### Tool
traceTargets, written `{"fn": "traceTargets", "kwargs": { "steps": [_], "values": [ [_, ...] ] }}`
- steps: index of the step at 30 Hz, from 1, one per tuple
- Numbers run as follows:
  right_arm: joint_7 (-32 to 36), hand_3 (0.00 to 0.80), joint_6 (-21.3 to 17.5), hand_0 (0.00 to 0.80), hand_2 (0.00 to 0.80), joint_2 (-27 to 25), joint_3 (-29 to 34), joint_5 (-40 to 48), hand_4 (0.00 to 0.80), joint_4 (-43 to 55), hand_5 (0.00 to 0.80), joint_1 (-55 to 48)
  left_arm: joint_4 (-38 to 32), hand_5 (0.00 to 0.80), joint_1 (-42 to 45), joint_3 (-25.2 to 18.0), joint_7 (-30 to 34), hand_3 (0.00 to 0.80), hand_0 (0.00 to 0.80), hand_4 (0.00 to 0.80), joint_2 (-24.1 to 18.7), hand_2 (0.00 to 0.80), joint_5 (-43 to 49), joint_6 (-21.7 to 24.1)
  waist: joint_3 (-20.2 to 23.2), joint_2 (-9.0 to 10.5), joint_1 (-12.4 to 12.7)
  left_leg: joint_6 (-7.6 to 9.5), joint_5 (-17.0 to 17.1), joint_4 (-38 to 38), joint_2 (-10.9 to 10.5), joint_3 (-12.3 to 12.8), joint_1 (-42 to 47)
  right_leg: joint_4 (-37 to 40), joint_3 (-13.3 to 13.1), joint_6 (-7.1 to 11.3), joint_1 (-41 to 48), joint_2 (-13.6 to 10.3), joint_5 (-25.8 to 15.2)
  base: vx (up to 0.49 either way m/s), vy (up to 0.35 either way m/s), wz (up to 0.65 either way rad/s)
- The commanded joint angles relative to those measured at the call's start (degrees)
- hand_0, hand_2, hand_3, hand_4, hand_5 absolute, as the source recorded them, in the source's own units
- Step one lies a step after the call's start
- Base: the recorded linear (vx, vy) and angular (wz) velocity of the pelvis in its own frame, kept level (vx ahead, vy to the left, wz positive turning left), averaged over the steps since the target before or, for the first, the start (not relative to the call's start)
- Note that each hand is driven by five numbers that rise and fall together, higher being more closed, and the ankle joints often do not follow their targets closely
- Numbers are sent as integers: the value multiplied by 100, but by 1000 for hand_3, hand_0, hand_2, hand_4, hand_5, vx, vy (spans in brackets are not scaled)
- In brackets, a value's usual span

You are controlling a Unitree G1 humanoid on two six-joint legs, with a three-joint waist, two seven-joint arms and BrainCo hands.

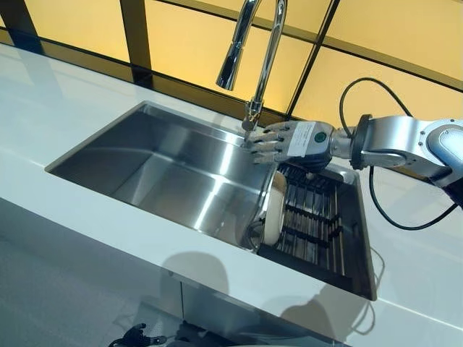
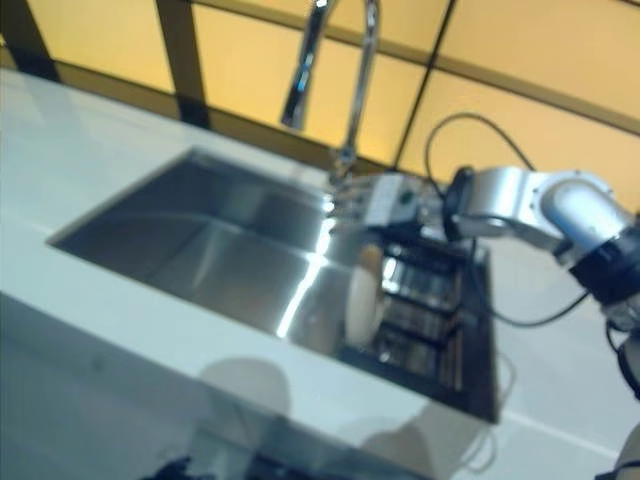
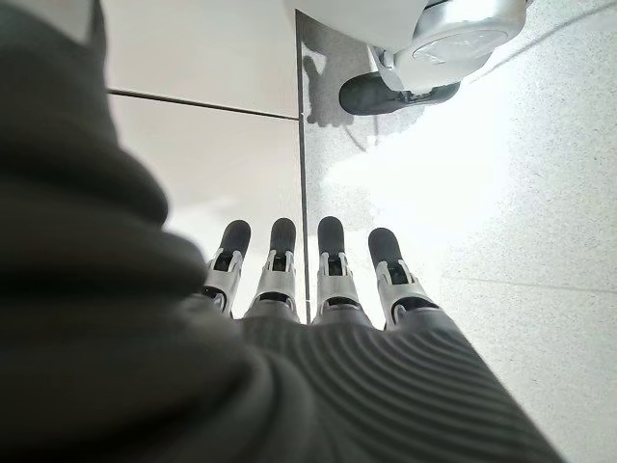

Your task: Take plates into dishwasher

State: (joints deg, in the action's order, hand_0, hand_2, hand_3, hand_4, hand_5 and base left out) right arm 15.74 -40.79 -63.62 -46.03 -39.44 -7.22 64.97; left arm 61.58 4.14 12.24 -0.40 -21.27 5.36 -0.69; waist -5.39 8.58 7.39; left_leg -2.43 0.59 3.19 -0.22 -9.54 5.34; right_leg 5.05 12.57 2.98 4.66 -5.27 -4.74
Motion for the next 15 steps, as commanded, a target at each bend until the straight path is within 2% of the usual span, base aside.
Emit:
{"fn": "traceTargets", "kwargs": {
  "steps": [1, 8, 15],
  "values": [
    [-17, 0, -10, 0, 0, -93, -302, 14, 0, -367, 0, 254, 66, 0, -108, 137, 38, 0, 0, 0, -144, 0, -110, 102, 103, -44, 199, 182, -159, 130, -187, 606, -19, -146, 59, 256, 93, 32, 308, 0, 0, 0],
    [129, 0, -35, 0, 0, 57, -397, 104, 0, -406, 0, 181, 60, 0, -98, 133, 63, 0, 0, 0, -137, 0, -89, 100, 82, -37, 238, 181, -149, 134, -190, 600, -22, -112, 77, 243, 121, 50, 312, 0, 0, 0],
    [-60, 0, -34, 0, 0, 240, -363, 62, 0, -566, 0, 134, 50, 0, -98, 194, 58, 0, 0, 0, -120, 0, -77, 88, 55, -34, 277, 176, -145, 130, -180, 599, -22, -76, 94, 226, 155, 73, 313, 0, 0, 0]
  ]
}}
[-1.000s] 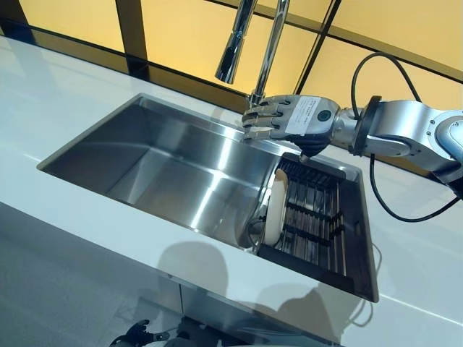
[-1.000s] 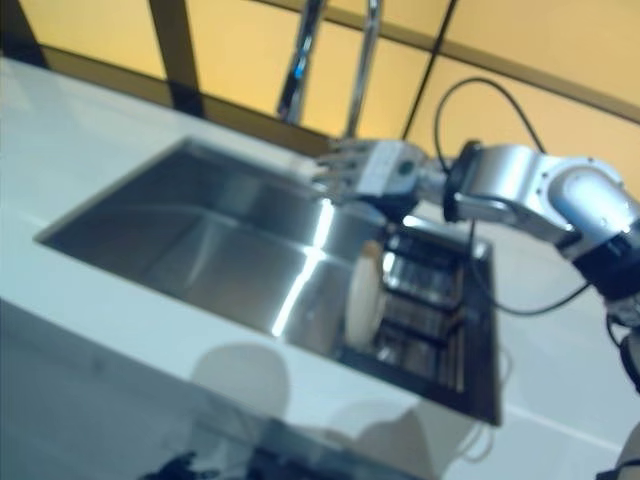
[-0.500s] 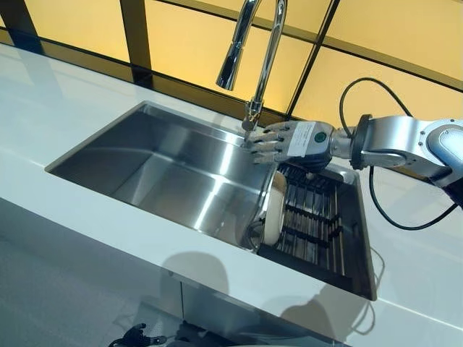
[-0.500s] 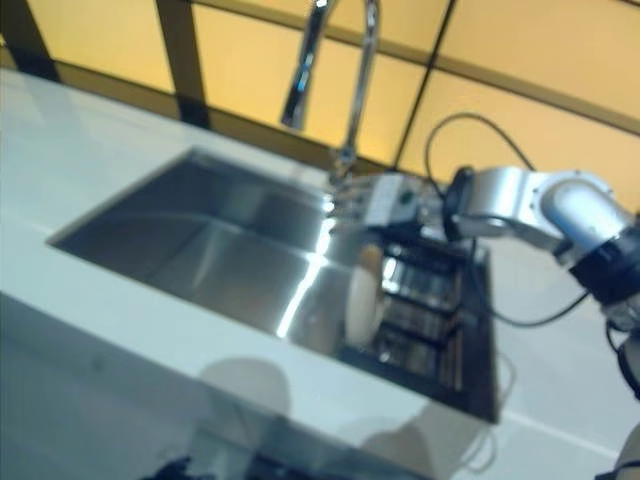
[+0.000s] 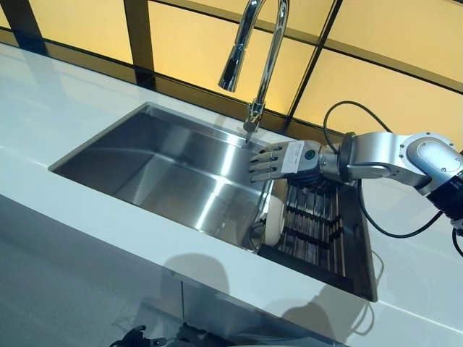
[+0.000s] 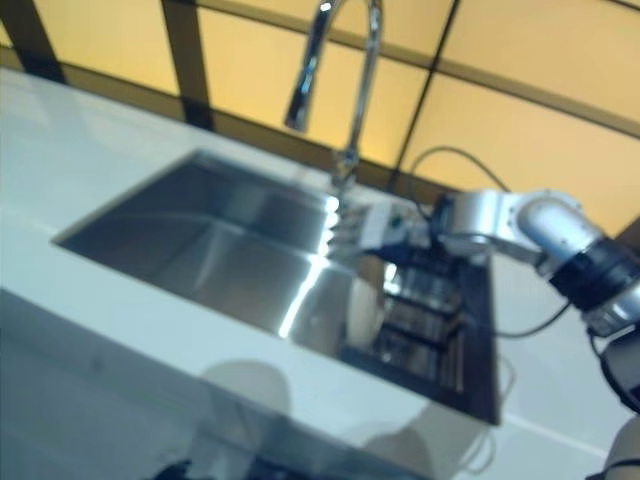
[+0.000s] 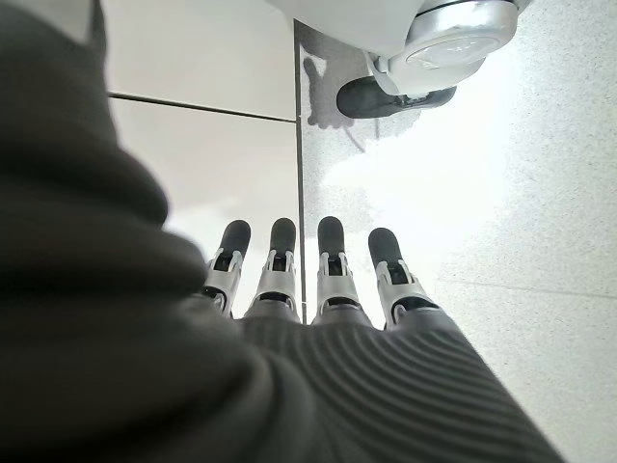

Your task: Take plates into dishwasher

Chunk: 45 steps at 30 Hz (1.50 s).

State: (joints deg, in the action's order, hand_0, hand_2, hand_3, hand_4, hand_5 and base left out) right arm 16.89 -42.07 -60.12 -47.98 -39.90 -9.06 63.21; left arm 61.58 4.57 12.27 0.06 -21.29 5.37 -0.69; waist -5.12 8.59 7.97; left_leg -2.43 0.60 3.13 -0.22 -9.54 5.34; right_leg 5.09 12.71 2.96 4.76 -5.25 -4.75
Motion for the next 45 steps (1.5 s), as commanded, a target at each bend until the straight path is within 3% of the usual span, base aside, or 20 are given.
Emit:
{"fn": "traceTargets", "kwargs": {
  "steps": [1, 26, 45],
  "values": [
    [-186, 0, 131, 0, 0, -81, -153, 117, 0, -384, 0, 310, 49, 0, -138, 202, 18, 0, 0, 0, -118, 0, -73, 91, 23, -38, 224, 175, -144, 136, -182, 597, -26, -69, 78, 225, 153, 76, 316, 0, 0, 0],
    [418, 0, 128, 0, 0, 86, -117, 328, 0, -161, 0, -21, -53, 0, -80, 241, 54, 0, 0, 0, -87, 0, -85, 69, -21, -76, 251, 171, -119, 141, -190, 577, -42, -27, 80, 213, 194, 90, 331, 0, 0, 0],
    [240, 0, 317, 0, 0, 309, 1, 97, 0, -349, 0, -528, -121, 0, -57, 253, 40, 0, 0, 0, -113, 0, -94, 95, -177, -74, 304, 203, -131, 107, -197, 580, -63, -69, 120, 217, 175, 69, 325, 0, 0, 0]
  ]
}}
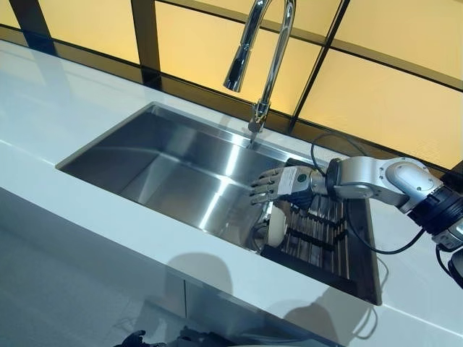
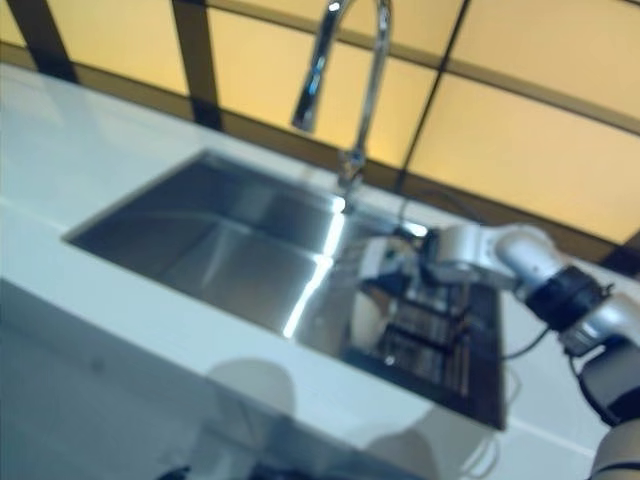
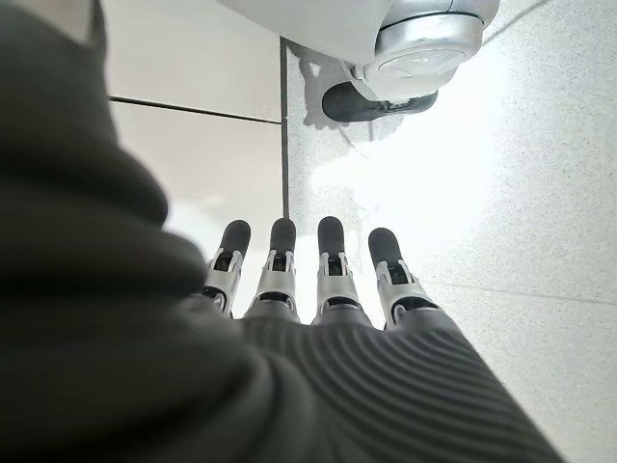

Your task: Take plates into dishwasher

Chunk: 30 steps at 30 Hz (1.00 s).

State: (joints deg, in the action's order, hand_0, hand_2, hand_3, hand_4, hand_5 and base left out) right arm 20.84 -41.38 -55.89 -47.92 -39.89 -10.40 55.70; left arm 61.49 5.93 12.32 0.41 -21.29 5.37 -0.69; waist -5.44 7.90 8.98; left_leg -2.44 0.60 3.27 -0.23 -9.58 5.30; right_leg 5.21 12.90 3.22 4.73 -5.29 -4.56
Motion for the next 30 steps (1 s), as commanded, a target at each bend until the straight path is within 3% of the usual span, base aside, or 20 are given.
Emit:
{"fn": "traceTargets", "kwargs": {
  "steps": [1, 10, 13, 16, 30],
  "values": [
    [-175, 0, 247, 0, 0, -97, -5, 79, 0, -224, 0, 210, -107, 0, -186, 251, 1, 0, 0, 0, -115, 0, -102, 105, -154, -6, 205, 207, -130, 94, -198, 584, -60, -83, 102, 192, 175, 73, 304, 0, 0, 0],
    [-381, 0, 256, 0, 0, -67, 9, -60, 0, -298, 0, 145, -101, 0, -182, 238, 13, 0, 0, 0, -129, 0, -122, 122, -175, 3, 217, 211, -130, 101, -194, 587, -65, -88, 124, 197, 166, 75, 304, 0, 0, 0],
    [-523, 558, 265, 558, 558, -67, 54, -218, 558, -252, 558, 94, -89, 0, -170, 220, 16, 0, 0, 0, -130, 0, -121, 150, -195, 6, 218, 219, -128, 97, -197, 584, -71, -94, 118, 197, 160, 77, 299, 0, 0, 0],
    [-579, 800, 233, 800, 800, -68, 99, -271, 800, -246, 800, 61, -96, 0, -169, 213, 12, 0, 0, 0, -128, 0, -117, 142, -204, 13, 219, 220, -133, 91, -199, 585, -73, -99, 118, 198, 160, 79, 302, 0, 0, 0],
    [-528, 800, 190, 800, 800, -157, 71, -227, 800, -221, 800, 77, -120, 0, -167, 199, 15, 0, 0, 0, -168, 0, -123, 141, -215, 31, 216, 233, -131, 92, -201, 587, -83, -144, 112, 208, 128, 69, 306, 0, 0, 0]
  ]
}}
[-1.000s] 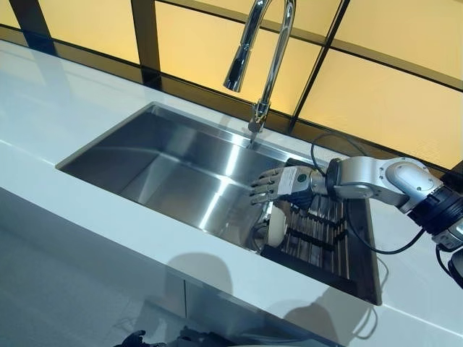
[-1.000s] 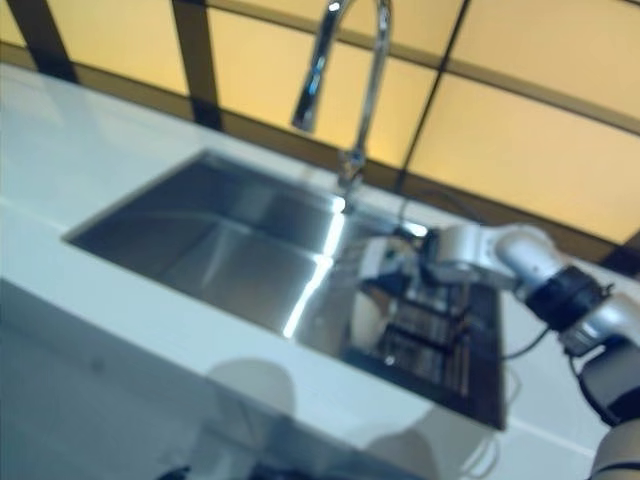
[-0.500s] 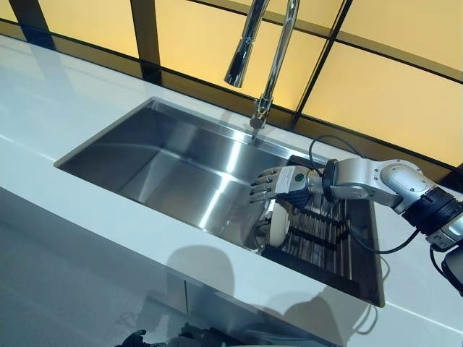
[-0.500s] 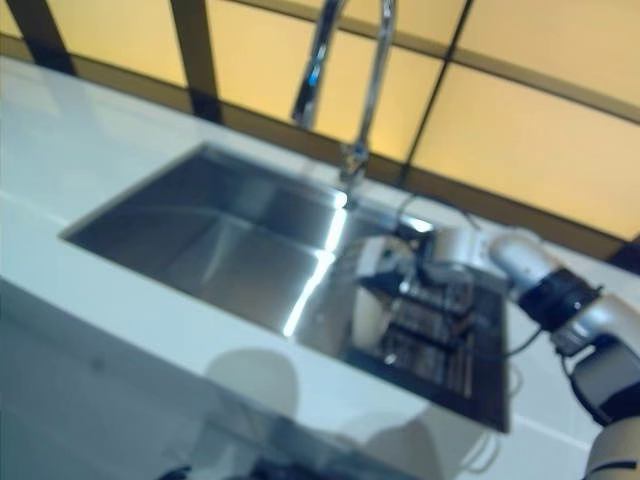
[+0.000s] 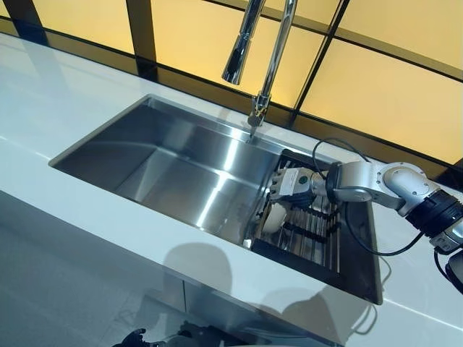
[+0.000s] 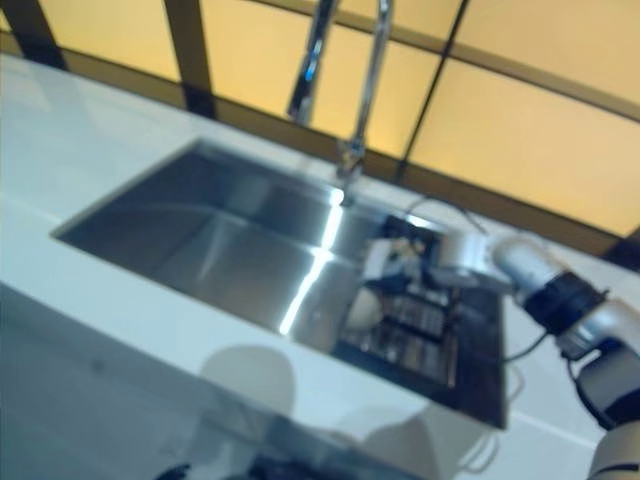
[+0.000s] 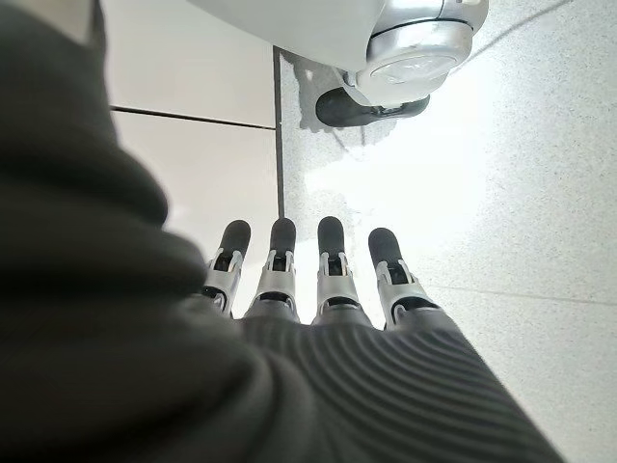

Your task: Take plates into dishwasher

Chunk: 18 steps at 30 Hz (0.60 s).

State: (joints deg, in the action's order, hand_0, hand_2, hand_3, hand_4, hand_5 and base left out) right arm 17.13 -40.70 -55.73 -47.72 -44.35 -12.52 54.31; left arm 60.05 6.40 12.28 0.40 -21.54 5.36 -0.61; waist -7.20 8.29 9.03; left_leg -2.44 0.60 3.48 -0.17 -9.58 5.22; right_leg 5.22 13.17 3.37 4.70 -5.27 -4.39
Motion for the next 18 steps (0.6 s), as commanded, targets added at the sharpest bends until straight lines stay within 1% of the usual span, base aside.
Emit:
{"fn": "traceTargets", "kwargs": {
  "steps": [1, 5, 9, 10, 15, 18],
  "values": [
    [-164, 800, 88, 800, 800, -177, 57, 213, 800, -19, 800, 210, 22, 0, -209, 202, 13, 0, 0, 0, -144, 0, -123, 139, -37, -7, 212, 234, -130, 71, -205, 589, -79, -149, 84, 194, 126, 66, 289, 0, 0, 0],
    [-188, 800, 10, 800, 800, -281, 73, 155, 800, 15, 800, 222, 16, 0, -187, 203, 6, 0, 0, 0, -141, 0, -124, 144, -37, -2, 198, 244, -135, 77, -205, 591, -63, -167, 80, 197, 131, 62, 292, 0, 0, 0],
    [-320, 800, 32, 800, 800, -427, 99, -3, 800, -13, 800, 309, -18, 0, -175, 196, 24, 0, 0, 0, -156, 0, -120, 118, -32, 18, 175, 257, -148, 63, -208, 605, -66, -217, 62, 210, 107, 46, 300, -7, 8, 0],
    [-431, 800, 94, 800, 800, -550, 103, -29, 800, -5, 800, 397, -12, 0, -162, 191, 16, 0, 0, 0, -160, 0, -125, 134, -30, 35, 154, 264, -156, 58, -207, 626, -64, -242, 50, 224, 95, 35, 297, -29, 36, 0],
    [-711, 800, 166, 800, 800, -829, 252, -58, 800, 0, 800, 571, 15, 0, -143, 179, -25, 0, 0, 0, -158, 0, -97, 178, -19, 76, 67, 306, -185, 52, -220, 666, -28, -340, -21, 271, 50, 5, 283, -24, 41, -1],
    [-948, 800, 165, 800, 800, -1100, 407, -148, 800, 64, 800, 595, -5, 0, -133, 163, -40, 0, 0, 0, -170, 0, -98, 161, 3, 84, -32, 353, -213, 54, -238, 724, -1, -426, -122, 329, -27, -28, 243, -34, 74, -4]
  ]
}}
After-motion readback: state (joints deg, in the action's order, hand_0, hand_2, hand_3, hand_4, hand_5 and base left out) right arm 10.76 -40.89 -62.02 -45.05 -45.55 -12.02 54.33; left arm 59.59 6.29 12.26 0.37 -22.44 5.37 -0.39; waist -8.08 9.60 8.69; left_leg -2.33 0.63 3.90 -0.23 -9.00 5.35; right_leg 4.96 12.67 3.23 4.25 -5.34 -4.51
